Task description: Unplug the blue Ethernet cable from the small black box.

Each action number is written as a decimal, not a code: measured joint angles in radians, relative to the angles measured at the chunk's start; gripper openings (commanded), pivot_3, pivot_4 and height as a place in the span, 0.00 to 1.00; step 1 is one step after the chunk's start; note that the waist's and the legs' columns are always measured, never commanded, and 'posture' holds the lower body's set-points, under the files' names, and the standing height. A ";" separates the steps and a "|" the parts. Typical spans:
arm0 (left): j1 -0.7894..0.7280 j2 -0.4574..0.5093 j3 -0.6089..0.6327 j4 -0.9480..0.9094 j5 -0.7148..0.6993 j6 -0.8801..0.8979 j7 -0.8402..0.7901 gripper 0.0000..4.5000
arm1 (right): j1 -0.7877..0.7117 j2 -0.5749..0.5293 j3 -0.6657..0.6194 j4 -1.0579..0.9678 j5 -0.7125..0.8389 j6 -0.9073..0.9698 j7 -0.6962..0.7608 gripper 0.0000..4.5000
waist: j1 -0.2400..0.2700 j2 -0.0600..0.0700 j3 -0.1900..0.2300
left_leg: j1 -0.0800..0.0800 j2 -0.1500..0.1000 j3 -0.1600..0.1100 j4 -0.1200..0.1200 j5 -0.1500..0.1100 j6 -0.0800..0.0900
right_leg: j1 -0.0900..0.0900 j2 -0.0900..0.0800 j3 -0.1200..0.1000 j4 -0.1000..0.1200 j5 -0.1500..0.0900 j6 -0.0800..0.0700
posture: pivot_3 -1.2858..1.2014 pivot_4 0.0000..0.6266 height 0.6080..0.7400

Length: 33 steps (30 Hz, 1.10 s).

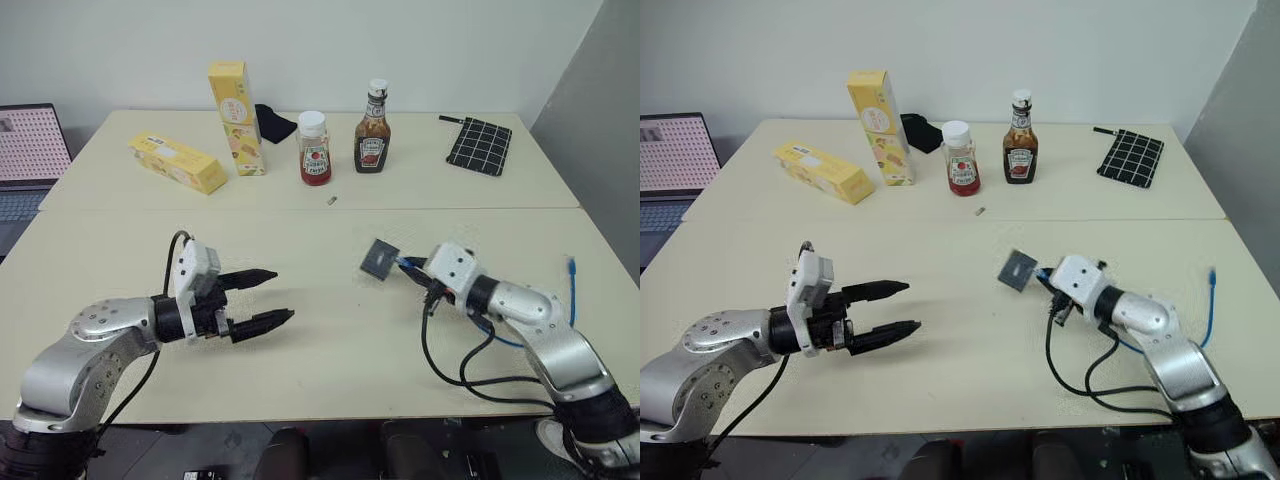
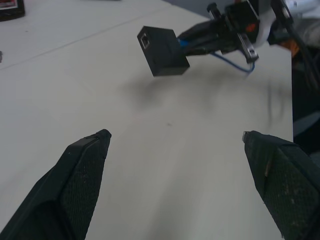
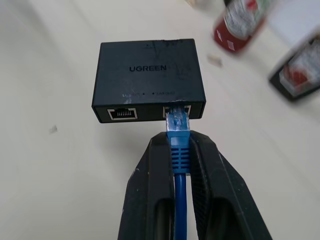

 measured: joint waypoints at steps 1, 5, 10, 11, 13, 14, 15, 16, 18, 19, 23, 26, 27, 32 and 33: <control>-0.004 -0.004 0.013 0.008 -0.035 0.034 0.011 1.00 | -0.046 -0.012 0.037 0.041 -0.036 -0.105 0.030 0.03 | 0.000 0.000 0.000 | 0.000 0.000 0.000 0.000 0.000 0.000 | 0.000 0.000 0.000 0.000 0.000 0.000 | 0.52 0.24 1.00; -0.024 -0.031 0.023 0.022 -0.112 0.109 0.035 1.00 | -0.167 -0.012 0.111 0.139 -0.118 -0.402 0.090 0.03 | 0.000 0.000 0.000 | 0.000 0.000 0.000 0.000 0.000 0.000 | 0.000 -0.002 0.000 0.000 0.000 0.000 | 0.52 0.24 1.00; -0.036 -0.056 0.018 0.022 -0.141 0.146 0.057 1.00 | -0.244 0.041 0.150 0.255 -0.151 -0.594 0.110 0.03 | 0.001 0.000 0.000 | 0.000 0.000 -0.001 0.001 0.000 0.000 | 0.000 -0.002 0.000 0.000 0.000 0.000 | 0.52 0.24 1.00; -0.041 -0.068 0.011 0.022 -0.142 0.148 0.061 1.00 | -0.263 0.052 0.155 0.273 -0.152 -0.620 0.111 0.03 | 0.001 0.000 0.000 | 0.000 0.000 -0.001 0.001 0.000 0.000 | 0.000 -0.002 0.000 0.000 0.000 0.000 | 0.52 0.24 1.00; -0.049 -0.076 -0.009 0.023 -0.141 0.148 0.069 1.00 | -0.286 0.063 0.159 0.285 -0.155 -0.657 0.112 0.03 | 0.002 0.000 0.000 | 0.000 0.000 -0.002 0.001 0.000 0.000 | 0.000 -0.002 0.000 0.000 0.000 0.000 | 0.52 0.24 1.00; -0.059 -0.087 -0.008 0.031 -0.142 0.149 0.073 1.00 | -0.293 0.067 0.160 0.307 -0.159 -0.684 0.113 0.03 | 0.002 0.000 0.000 | 0.000 0.000 -0.002 0.001 0.000 0.000 | 0.000 -0.002 0.000 0.000 0.000 0.000 | 0.52 0.24 1.00; -0.066 -0.095 -0.009 0.034 -0.142 0.149 0.073 1.00 | -0.299 0.072 0.162 0.317 -0.160 -0.693 0.113 0.03 | 0.002 0.000 0.000 | 0.000 0.000 -0.001 0.001 0.000 0.000 | 0.000 -0.002 0.000 0.000 0.000 0.000 | 0.52 0.24 1.00; -0.074 -0.102 -0.012 0.036 -0.143 0.149 0.072 1.00 | -0.306 0.079 0.162 0.324 -0.162 -0.706 0.113 0.03 | 0.002 0.000 0.000 | 0.000 0.000 -0.001 0.001 0.000 0.000 | 0.000 -0.002 0.000 0.001 0.000 0.000 | 0.52 0.24 1.00; -0.085 -0.107 -0.023 0.043 -0.143 0.149 0.071 1.00 | -0.315 0.091 0.162 0.326 -0.162 -0.729 0.113 0.03 | 0.001 0.000 0.000 | 0.000 0.000 -0.001 0.001 0.000 0.000 | 0.000 -0.002 0.000 0.001 0.000 0.000 | 0.52 0.24 1.00; -0.089 -0.114 -0.026 0.049 -0.143 0.150 0.069 0.96 | -0.316 0.092 0.162 0.326 -0.162 -0.737 0.113 0.03 | 0.002 0.000 0.000 | 0.000 0.000 -0.002 0.001 0.000 0.000 | 0.000 -0.002 0.000 0.001 0.000 0.000 | 0.52 0.24 1.00; -0.101 -0.123 -0.029 0.070 -0.143 0.150 0.053 0.80 | -0.316 0.095 0.163 0.326 -0.168 -0.759 0.114 0.03 | 0.002 0.000 0.000 | 0.000 0.000 -0.001 0.001 0.000 0.000 | 0.000 -0.002 0.000 0.001 0.000 0.000 | 0.52 0.24 1.00; -0.105 -0.131 -0.051 0.070 -0.142 0.149 0.048 0.65 | -0.316 0.099 0.169 0.326 -0.177 -0.780 0.116 0.03 | 0.001 0.000 0.000 | 0.000 0.000 -0.001 0.001 0.000 0.000 | 0.000 -0.002 0.000 0.001 0.000 0.000 | 0.52 0.24 1.00; -0.105 -0.135 -0.056 0.071 -0.141 0.149 0.048 0.62 | -0.316 0.100 0.171 0.326 -0.182 -0.787 0.116 0.03 | 0.002 0.000 0.000 | 0.000 0.000 -0.001 0.001 0.000 0.000 | 0.000 -0.002 0.000 0.001 0.000 0.000 | 0.52 0.24 1.00; -0.110 -0.149 -0.074 0.071 -0.139 0.146 0.035 0.37 | -0.316 0.105 0.176 0.336 -0.194 -0.811 0.116 0.03 | 0.001 0.000 0.000 | 0.000 0.000 -0.001 0.001 0.000 0.000 | 0.000 -0.002 0.000 0.001 0.000 0.000 | 0.52 0.24 1.00; -0.110 -0.149 -0.075 0.071 -0.138 0.146 0.032 0.32 | -0.316 0.106 0.177 0.337 -0.195 -0.812 0.116 0.03 | 0.001 0.000 0.000 | 0.000 0.000 -0.001 0.001 0.000 0.000 | 0.000 -0.002 0.000 0.001 0.000 0.000 | 0.52 0.24 1.00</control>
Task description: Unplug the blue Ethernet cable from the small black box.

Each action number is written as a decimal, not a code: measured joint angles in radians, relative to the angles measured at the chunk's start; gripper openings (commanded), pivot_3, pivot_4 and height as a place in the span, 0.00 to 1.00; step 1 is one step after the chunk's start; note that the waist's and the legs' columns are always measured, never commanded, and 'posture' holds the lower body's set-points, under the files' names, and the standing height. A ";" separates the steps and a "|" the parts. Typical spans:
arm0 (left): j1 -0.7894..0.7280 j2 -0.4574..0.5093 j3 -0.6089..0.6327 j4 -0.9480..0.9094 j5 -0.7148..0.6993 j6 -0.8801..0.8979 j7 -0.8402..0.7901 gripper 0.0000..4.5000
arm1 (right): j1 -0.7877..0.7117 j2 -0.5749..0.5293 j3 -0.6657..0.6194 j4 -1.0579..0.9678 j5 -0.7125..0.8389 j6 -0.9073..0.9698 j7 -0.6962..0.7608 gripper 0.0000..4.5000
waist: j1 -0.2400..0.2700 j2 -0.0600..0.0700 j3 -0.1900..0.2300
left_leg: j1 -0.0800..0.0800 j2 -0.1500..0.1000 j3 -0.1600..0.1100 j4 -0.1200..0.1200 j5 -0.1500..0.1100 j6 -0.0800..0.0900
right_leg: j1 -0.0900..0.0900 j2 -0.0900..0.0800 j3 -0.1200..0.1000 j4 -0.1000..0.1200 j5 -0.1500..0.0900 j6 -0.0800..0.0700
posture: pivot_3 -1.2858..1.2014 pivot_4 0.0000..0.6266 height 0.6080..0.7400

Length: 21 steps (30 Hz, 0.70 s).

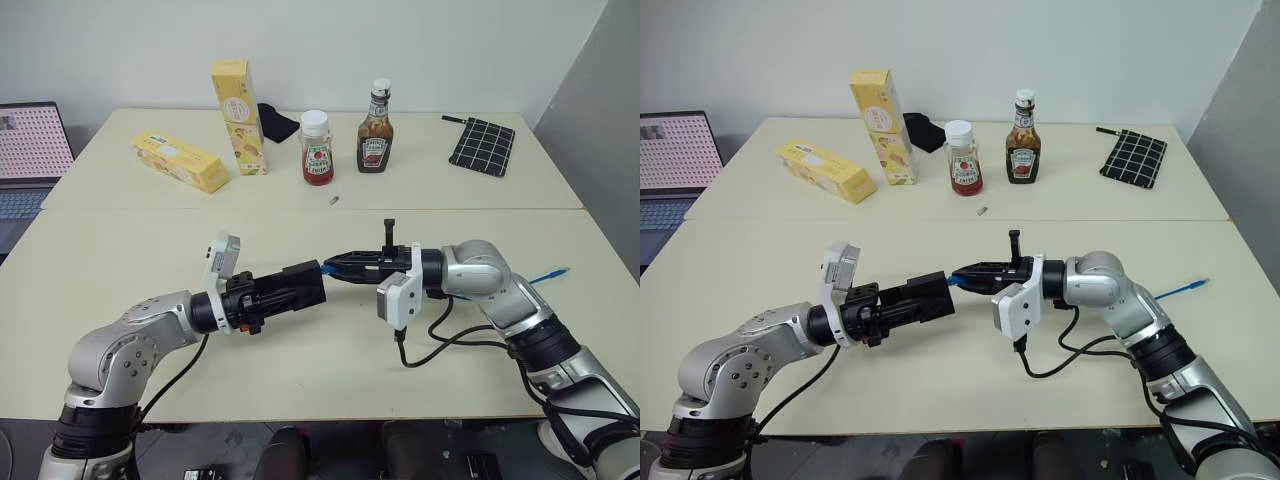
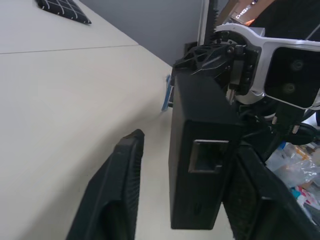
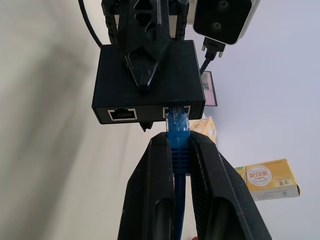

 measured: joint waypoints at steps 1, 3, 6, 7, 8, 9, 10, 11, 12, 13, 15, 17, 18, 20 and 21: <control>0.000 0.000 -0.001 0.000 0.000 0.000 -0.002 0.28 | 0.000 0.000 0.000 0.001 0.000 -0.001 0.000 0.03 | 0.000 0.000 0.000 | 0.000 0.000 0.000 0.000 0.000 0.000 | 0.000 0.000 0.000 0.000 0.000 0.000 | 0.52 0.24 1.00; 0.000 0.000 -0.003 -0.001 0.000 -0.001 -0.006 0.20 | 0.000 0.000 0.000 0.006 0.000 -0.001 0.000 0.03 | 0.000 0.000 0.000 | 0.000 0.000 0.000 0.000 0.000 0.000 | 0.000 0.000 0.000 0.000 0.000 0.000 | 0.52 0.24 1.00; 0.006 0.001 -0.008 -0.001 0.001 -0.002 -0.010 0.18 | 0.000 -0.005 0.002 0.008 -0.014 -0.018 0.003 0.03 | 0.000 0.000 0.000 | 0.000 0.000 0.000 0.000 0.000 0.000 | 0.000 0.000 0.000 0.000 0.000 0.000 | 0.52 0.24 1.00; 0.009 0.001 -0.010 -0.001 0.002 -0.002 -0.012 0.18 | 0.000 -0.006 0.002 0.009 -0.023 -0.028 0.002 0.03 | 0.000 0.000 0.000 | 0.000 0.000 0.000 0.000 0.000 0.000 | 0.000 0.000 0.000 0.000 0.000 0.000 | 0.52 0.24 1.00; 0.011 0.002 -0.010 -0.001 0.002 -0.002 -0.015 0.18 | 0.000 -0.006 0.002 0.013 -0.032 -0.040 -0.003 0.11 | 0.000 0.000 0.000 | 0.000 0.000 0.000 0.000 0.000 0.000 | 0.000 0.000 0.000 0.000 0.000 0.000 | 0.52 0.24 1.00; 0.011 0.002 -0.010 -0.001 0.003 -0.001 -0.017 0.18 | 0.000 -0.006 0.002 0.017 -0.033 -0.048 -0.005 0.19 | 0.000 0.000 0.000 | 0.000 0.000 0.000 0.000 0.000 0.000 | 0.000 0.000 0.000 0.000 0.000 0.000 | 0.52 0.24 1.00; 0.011 0.003 -0.010 -0.001 0.003 -0.001 -0.019 0.18 | 0.000 -0.007 0.003 0.019 -0.036 -0.058 -0.004 0.22 | 0.000 0.000 0.000 | 0.000 0.000 0.000 0.000 0.000 0.000 | 0.000 0.000 0.000 0.000 0.000 0.000 | 0.52 0.24 1.00; 0.010 0.005 -0.009 0.002 0.003 -0.001 -0.019 0.18 | 0.000 -0.010 0.003 0.021 -0.037 -0.067 -0.003 0.27 | 0.000 0.000 0.000 | 0.000 0.000 0.000 0.000 0.000 0.000 | 0.000 0.000 0.000 0.000 0.000 0.000 | 0.52 0.24 1.00; 0.008 0.007 -0.009 0.010 0.003 -0.001 -0.019 0.18 | 0.000 -0.014 0.004 0.021 -0.037 -0.074 -0.001 0.34 | 0.000 0.000 0.000 | 0.000 0.000 0.000 0.000 0.000 0.000 | 0.000 0.000 0.000 0.000 0.000 0.000 | 0.52 0.24 1.00; 0.006 0.010 -0.008 0.021 0.003 -0.001 -0.019 0.18 | 0.000 -0.021 0.004 0.021 -0.036 -0.078 0.002 0.39 | 0.000 0.000 0.000 | 0.000 0.000 0.000 0.000 0.000 0.000 | 0.000 0.000 0.000 0.000 0.000 0.000 | 0.52 0.24 1.00; 0.003 0.010 -0.008 0.033 0.005 -0.001 -0.020 0.18 | 0.000 -0.041 0.004 0.021 -0.031 -0.079 0.019 0.47 | 0.000 0.000 0.000 | 0.000 0.000 0.000 0.000 0.000 0.000 | 0.000 0.000 0.000 0.000 0.000 0.000 | 0.52 0.24 1.00; -0.005 0.013 -0.012 0.039 0.020 -0.004 -0.027 0.18 | 0.012 -0.082 0.003 0.000 0.003 -0.055 0.054 0.49 | 0.001 0.000 0.000 | 0.000 0.000 0.000 0.000 0.000 0.000 | 0.000 0.000 0.000 0.000 0.000 0.000 | 0.52 0.24 1.00; -0.010 0.019 -0.017 0.043 0.033 -0.013 -0.033 0.18 | 0.024 -0.105 0.002 -0.024 0.035 -0.028 0.076 0.49 | 0.003 0.000 0.000 | -0.001 0.000 -0.001 0.000 0.000 0.000 | 0.000 0.000 0.000 -0.001 0.000 0.000 | 0.52 0.24 1.00; -0.021 0.038 -0.037 0.055 0.084 -0.058 -0.064 0.18 | 0.064 -0.148 -0.010 -0.099 0.130 0.083 0.126 0.49 | 0.003 0.000 0.000 | -0.001 0.000 -0.001 0.000 0.000 0.000 | 0.000 0.000 0.000 -0.001 0.000 0.000 | 0.52 0.24 1.00; -0.023 0.042 -0.050 0.063 0.110 -0.085 -0.077 0.18 | 0.078 -0.162 -0.019 -0.135 0.174 0.145 0.145 0.49 | 0.003 0.000 0.000 | -0.001 0.000 -0.001 0.000 0.000 0.000 | 0.000 0.000 0.000 -0.001 0.000 0.000 | 0.52 0.24 1.00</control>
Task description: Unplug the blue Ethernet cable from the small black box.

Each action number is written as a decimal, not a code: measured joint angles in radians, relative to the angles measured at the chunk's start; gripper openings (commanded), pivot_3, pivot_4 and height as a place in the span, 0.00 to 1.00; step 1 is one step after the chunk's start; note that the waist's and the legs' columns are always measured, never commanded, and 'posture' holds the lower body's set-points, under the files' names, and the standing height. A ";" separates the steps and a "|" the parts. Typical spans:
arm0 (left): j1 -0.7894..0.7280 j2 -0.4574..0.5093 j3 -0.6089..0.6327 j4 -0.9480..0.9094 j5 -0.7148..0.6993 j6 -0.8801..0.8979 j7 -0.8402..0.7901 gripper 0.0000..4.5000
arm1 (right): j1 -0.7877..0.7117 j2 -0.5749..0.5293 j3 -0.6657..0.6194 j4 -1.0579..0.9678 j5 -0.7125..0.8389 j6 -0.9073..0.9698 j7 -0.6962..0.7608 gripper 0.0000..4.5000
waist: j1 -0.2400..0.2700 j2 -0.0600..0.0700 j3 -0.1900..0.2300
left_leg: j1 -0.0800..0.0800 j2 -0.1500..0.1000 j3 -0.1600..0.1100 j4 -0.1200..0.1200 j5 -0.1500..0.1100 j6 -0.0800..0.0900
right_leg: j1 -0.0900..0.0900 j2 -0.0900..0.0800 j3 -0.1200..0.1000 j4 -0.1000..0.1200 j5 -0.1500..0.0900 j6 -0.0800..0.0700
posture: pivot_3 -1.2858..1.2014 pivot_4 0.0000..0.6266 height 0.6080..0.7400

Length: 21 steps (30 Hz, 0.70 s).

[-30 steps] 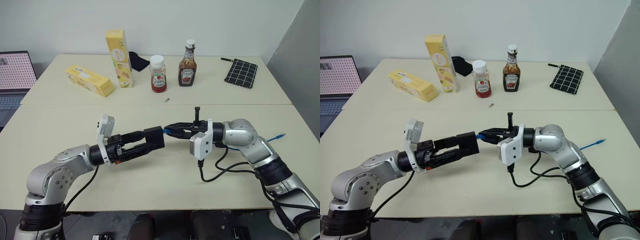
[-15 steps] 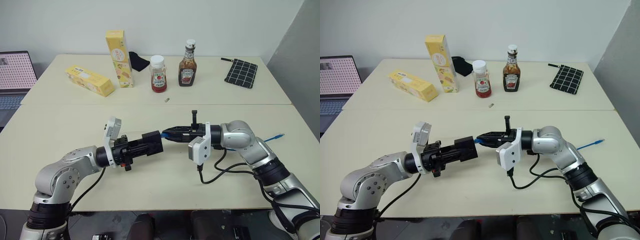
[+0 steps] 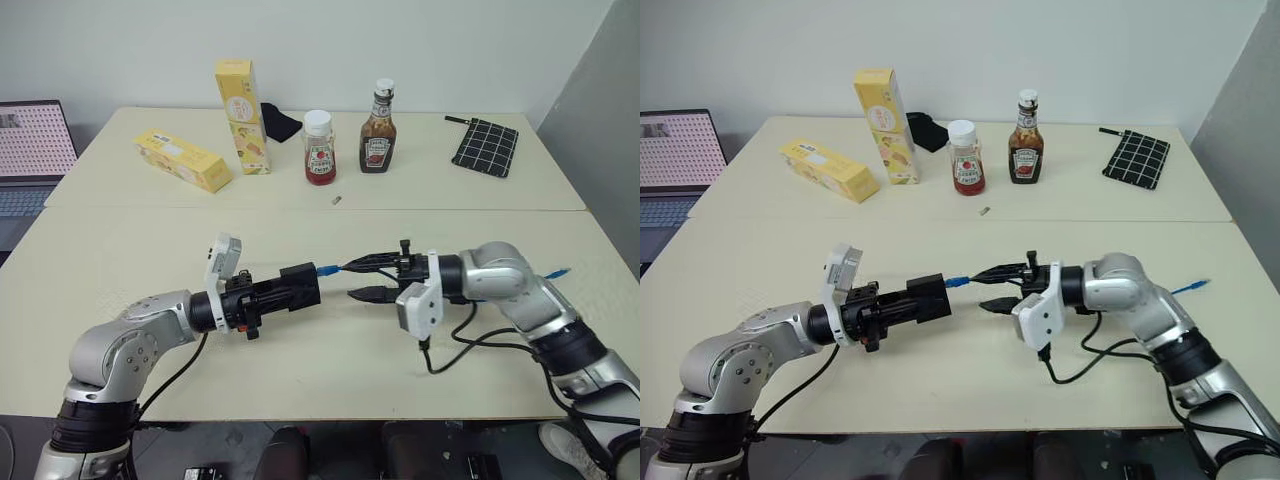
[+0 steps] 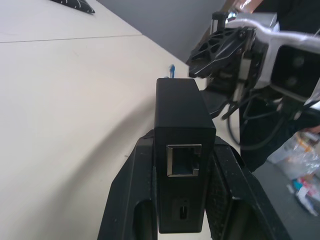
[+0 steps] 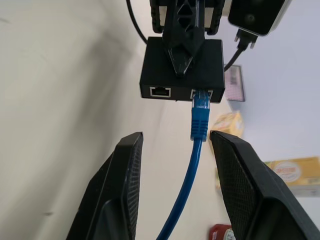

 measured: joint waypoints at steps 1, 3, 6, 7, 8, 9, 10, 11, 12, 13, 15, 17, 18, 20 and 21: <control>-0.001 0.000 -0.013 0.005 0.027 -0.029 -0.017 0.18 | 0.013 -0.009 -0.011 -0.038 0.049 0.078 0.015 0.49 | 0.000 0.000 0.000 | 0.000 0.000 0.000 0.000 0.000 0.000 | 0.000 0.000 0.000 0.000 0.000 0.000 | 0.52 0.24 1.00; -0.003 0.006 -0.043 0.016 0.073 -0.078 -0.057 0.18 | 0.025 -0.016 -0.030 -0.123 0.160 0.266 0.030 0.49 | -0.004 0.000 0.000 | 0.000 0.001 0.000 0.000 0.000 0.000 | 0.000 0.000 0.000 0.000 0.000 0.000 | 0.52 0.24 1.00; -0.018 0.005 -0.062 0.043 0.119 -0.167 -0.131 0.18 | 0.028 -0.022 -0.074 -0.262 0.465 0.692 0.017 0.49 | -0.003 0.000 0.000 | 0.000 0.002 -0.001 0.000 0.000 0.000 | 0.000 -0.001 0.000 0.000 0.000 -0.001 | 0.52 0.24 1.00; -0.026 0.002 -0.062 0.058 0.125 -0.186 -0.150 0.18 | 0.023 -0.014 -0.084 -0.288 0.534 0.796 0.005 0.49 | -0.003 0.000 0.000 | 0.000 0.002 -0.002 0.000 0.000 0.000 | 0.000 -0.001 0.000 0.000 0.000 -0.001 | 0.52 0.24 1.00; -0.037 -0.005 -0.062 0.073 0.125 -0.200 -0.170 0.18 | 0.015 0.004 -0.092 -0.301 0.583 0.881 -0.008 0.49 | -0.003 0.000 0.000 | 0.000 0.001 -0.001 0.000 0.000 0.000 | 0.000 -0.001 0.000 0.000 0.000 -0.001 | 0.52 0.24 1.00; -0.045 -0.012 -0.062 0.083 0.124 -0.204 -0.185 0.18 | 0.008 0.021 -0.095 -0.306 0.614 0.938 -0.019 0.49 | -0.003 0.000 0.000 | 0.000 0.001 -0.001 0.000 0.000 0.000 | 0.000 0.000 0.000 0.000 0.000 -0.001 | 0.52 0.24 1.00; -0.053 -0.016 -0.062 0.091 0.121 -0.205 -0.204 0.18 | 0.003 0.035 -0.096 -0.307 0.640 0.992 -0.025 0.49 | -0.003 0.000 0.000 | 0.000 0.000 -0.001 0.000 0.000 0.000 | 0.000 0.000 -0.001 0.000 0.000 -0.001 | 0.52 0.24 1.00; -0.058 -0.016 -0.062 0.096 0.116 -0.205 -0.217 0.18 | 0.002 0.042 -0.097 -0.307 0.661 1.037 -0.028 0.49 | -0.003 0.000 0.000 | 0.000 0.000 -0.001 0.000 0.000 0.000 | 0.000 0.001 -0.001 0.000 0.000 -0.001 | 0.52 0.24 1.00; -0.060 -0.016 -0.061 0.099 0.112 -0.205 -0.230 0.18 | 0.002 0.047 -0.097 -0.307 0.669 1.066 -0.033 0.49 | -0.003 0.000 0.000 | -0.001 0.000 -0.001 0.000 0.000 0.000 | 0.000 0.001 -0.001 0.000 0.000 -0.001 | 0.52 0.24 1.00; -0.060 -0.016 -0.061 0.101 0.106 -0.201 -0.240 0.18 | 0.002 0.059 -0.100 -0.307 0.680 1.100 -0.042 0.49 | -0.003 0.000 0.000 | -0.001 0.000 0.000 0.000 0.000 0.000 | -0.001 0.001 -0.001 -0.001 0.000 0.000 | 0.52 0.24 1.00; -0.060 -0.016 -0.061 0.102 0.101 -0.194 -0.258 0.18 | 0.001 0.091 -0.102 -0.301 0.698 1.146 -0.056 0.49 | -0.004 0.000 0.000 | -0.001 0.000 0.000 0.000 0.000 0.000 | -0.001 0.000 -0.001 -0.001 0.000 0.000 | 0.52 0.24 1.00; -0.060 -0.016 -0.060 0.102 0.100 -0.191 -0.269 0.18 | -0.001 0.112 -0.102 -0.287 0.698 1.179 -0.063 0.49 | -0.003 0.000 0.000 | -0.001 0.000 0.000 0.000 0.000 0.000 | -0.001 0.000 -0.001 -0.001 0.000 0.000 | 0.52 0.24 1.00; -0.060 -0.016 -0.060 0.101 0.100 -0.189 -0.273 0.18 | -0.002 0.113 -0.102 -0.278 0.698 1.190 -0.062 0.49 | -0.003 0.000 0.000 | -0.001 0.000 0.000 0.000 0.000 0.000 | -0.001 0.000 -0.002 -0.001 0.000 0.000 | 0.52 0.24 1.00; -0.060 -0.016 -0.059 0.101 0.100 -0.187 -0.274 0.18 | -0.009 0.121 -0.107 -0.263 0.698 1.215 -0.062 0.49 | -0.003 0.000 0.000 | -0.001 0.000 0.000 0.000 0.000 0.000 | -0.001 0.001 -0.002 -0.001 0.000 0.000 | 0.52 0.24 1.00; -0.060 -0.016 -0.059 0.101 0.100 -0.186 -0.275 0.18 | -0.014 0.124 -0.108 -0.261 0.698 1.226 -0.062 0.49 | -0.003 0.000 0.000 | -0.001 0.000 0.000 0.000 0.000 0.000 | -0.001 0.001 -0.002 -0.001 0.000 0.000 | 0.52 0.24 1.00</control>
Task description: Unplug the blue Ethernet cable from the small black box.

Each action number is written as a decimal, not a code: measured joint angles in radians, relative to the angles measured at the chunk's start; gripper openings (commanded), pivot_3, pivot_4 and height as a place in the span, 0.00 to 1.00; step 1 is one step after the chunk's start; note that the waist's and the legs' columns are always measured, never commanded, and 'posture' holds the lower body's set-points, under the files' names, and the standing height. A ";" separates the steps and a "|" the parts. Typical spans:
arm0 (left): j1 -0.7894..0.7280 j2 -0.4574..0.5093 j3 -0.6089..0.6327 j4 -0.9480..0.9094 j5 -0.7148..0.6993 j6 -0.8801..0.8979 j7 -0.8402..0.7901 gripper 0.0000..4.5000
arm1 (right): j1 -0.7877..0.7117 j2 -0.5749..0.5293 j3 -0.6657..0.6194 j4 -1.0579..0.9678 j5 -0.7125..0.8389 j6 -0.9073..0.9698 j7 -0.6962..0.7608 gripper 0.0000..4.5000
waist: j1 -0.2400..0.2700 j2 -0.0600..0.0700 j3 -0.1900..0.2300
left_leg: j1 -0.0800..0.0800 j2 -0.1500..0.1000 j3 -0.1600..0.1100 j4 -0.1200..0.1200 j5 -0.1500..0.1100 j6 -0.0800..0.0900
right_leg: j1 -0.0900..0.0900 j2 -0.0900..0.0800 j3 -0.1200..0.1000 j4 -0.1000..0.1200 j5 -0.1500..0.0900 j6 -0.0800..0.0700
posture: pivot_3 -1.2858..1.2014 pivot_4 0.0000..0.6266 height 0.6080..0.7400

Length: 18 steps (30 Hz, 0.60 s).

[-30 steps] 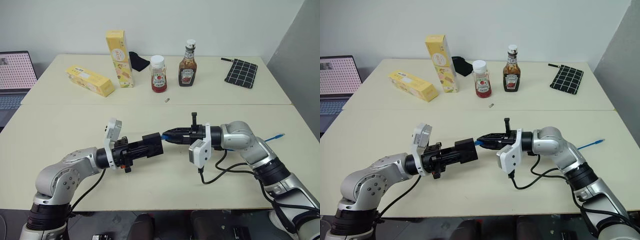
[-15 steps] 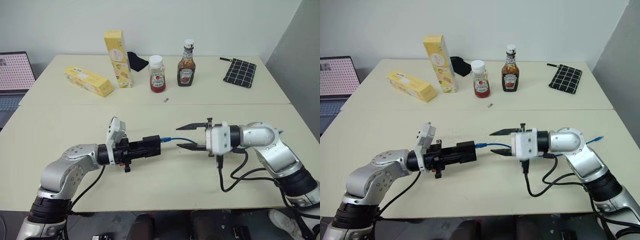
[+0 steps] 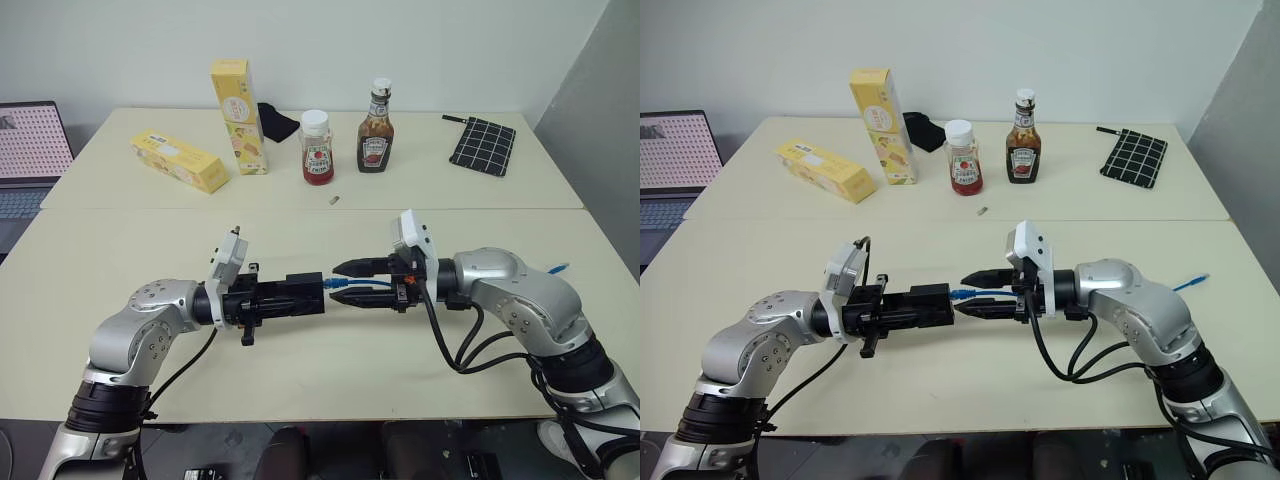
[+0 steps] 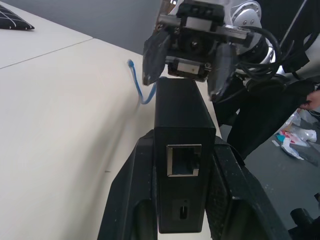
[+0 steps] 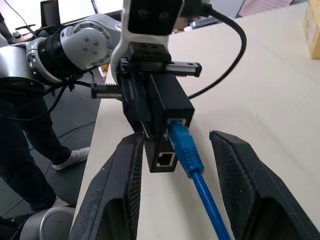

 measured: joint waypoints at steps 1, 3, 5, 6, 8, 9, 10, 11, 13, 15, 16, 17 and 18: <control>0.000 0.000 0.000 0.000 0.000 0.002 0.000 0.18 | -0.008 0.004 -0.001 0.002 0.000 0.008 0.000 0.49 | 0.000 0.000 0.000 | 0.000 0.000 0.000 0.000 0.000 0.000 | 0.000 0.000 0.000 0.000 0.000 0.000 | 0.52 0.24 1.00; 0.000 0.000 0.000 0.000 0.000 0.009 0.000 0.18 | -0.017 0.024 -0.011 0.004 0.000 0.025 0.000 0.49 | 0.000 0.000 0.000 | 0.000 0.000 0.000 0.000 0.000 0.000 | 0.000 0.000 0.000 0.000 0.000 0.000 | 0.52 0.24 1.00; 0.000 0.000 0.001 -0.001 0.000 0.012 0.000 0.18 | -0.017 0.035 -0.011 0.017 -0.001 0.034 0.001 0.49 | 0.000 0.000 0.000 | 0.000 0.000 0.000 0.000 0.000 0.000 | 0.000 0.000 0.000 0.000 0.000 0.000 | 0.52 0.24 1.00; 0.000 0.000 0.001 -0.001 0.000 0.012 0.000 0.18 | -0.017 0.038 -0.011 0.024 -0.003 0.038 0.001 0.49 | 0.000 0.000 0.000 | 0.000 0.000 0.000 0.000 0.000 0.000 | 0.000 0.000 0.000 0.000 0.000 0.000 | 0.52 0.24 1.00; 0.000 0.000 0.001 -0.001 0.000 0.012 0.000 0.18 | -0.017 0.040 -0.011 0.031 -0.008 0.046 0.002 0.49 | 0.000 0.000 0.000 | 0.000 0.000 0.000 0.000 0.000 0.000 | 0.000 0.000 0.000 0.000 0.000 0.000 | 0.52 0.24 1.00; 0.000 0.000 0.001 -0.001 0.000 0.012 0.000 0.18 | -0.018 0.040 -0.011 0.031 -0.010 0.046 0.006 0.49 | 0.000 0.000 0.000 | 0.000 0.000 0.000 0.000 0.000 0.000 | 0.000 0.000 0.000 0.000 0.000 0.000 | 0.52 0.24 1.00; 0.000 0.000 0.001 -0.001 0.000 0.012 0.000 0.18 | -0.019 0.040 -0.011 0.031 -0.011 0.046 0.009 0.49 | 0.000 0.000 0.000 | 0.000 0.000 0.000 0.000 0.000 0.000 | 0.000 0.000 0.000 0.000 0.000 0.000 | 0.52 0.24 1.00; 0.000 0.000 0.001 -0.001 0.000 0.012 0.000 0.18 | -0.020 0.040 -0.011 0.031 -0.013 0.046 0.013 0.49 | 0.000 0.000 0.000 | 0.000 0.000 0.000 0.000 0.000 0.000 | 0.000 0.000 0.000 0.000 0.000 0.000 | 0.52 0.24 1.00; 0.000 0.000 0.001 -0.001 0.000 0.012 0.000 0.18 | -0.020 0.040 -0.011 0.031 -0.026 0.046 0.020 0.45 | 0.000 0.000 0.000 | 0.000 0.000 0.000 0.000 0.000 0.000 | 0.000 0.000 0.000 0.000 0.000 0.000 | 0.52 0.24 1.00; 0.000 0.000 0.001 -0.001 0.001 0.012 0.000 0.18 | -0.020 0.042 -0.010 0.031 -0.033 0.046 0.021 0.38 | 0.000 0.000 0.000 | 0.000 0.000 0.000 0.000 0.000 0.000 | 0.000 0.000 0.000 0.000 0.000 0.000 | 0.52 0.24 1.00; 0.000 -0.001 0.001 -0.001 0.001 0.012 0.000 0.18 | -0.020 0.044 -0.010 0.031 -0.037 0.046 0.022 0.33 | 0.000 0.000 0.000 | 0.000 0.000 0.000 0.000 0.000 0.000 | 0.000 0.000 0.000 0.000 0.000 0.000 | 0.52 0.24 1.00; 0.000 -0.002 0.001 -0.001 0.001 0.012 0.000 0.18 | -0.020 0.044 -0.010 0.031 -0.040 0.047 0.024 0.28 | 0.000 0.000 0.000 | 0.000 0.000 0.000 0.000 0.000 0.000 | 0.000 0.000 0.000 0.000 0.000 0.000 | 0.52 0.24 1.00; 0.000 -0.003 0.001 -0.001 0.001 0.012 0.001 0.18 | -0.020 0.045 -0.010 0.031 -0.041 0.047 0.028 0.21 | 0.000 0.000 0.000 | 0.000 0.000 0.000 0.000 0.000 0.000 | 0.000 0.000 0.000 0.000 0.000 0.000 | 0.52 0.24 1.00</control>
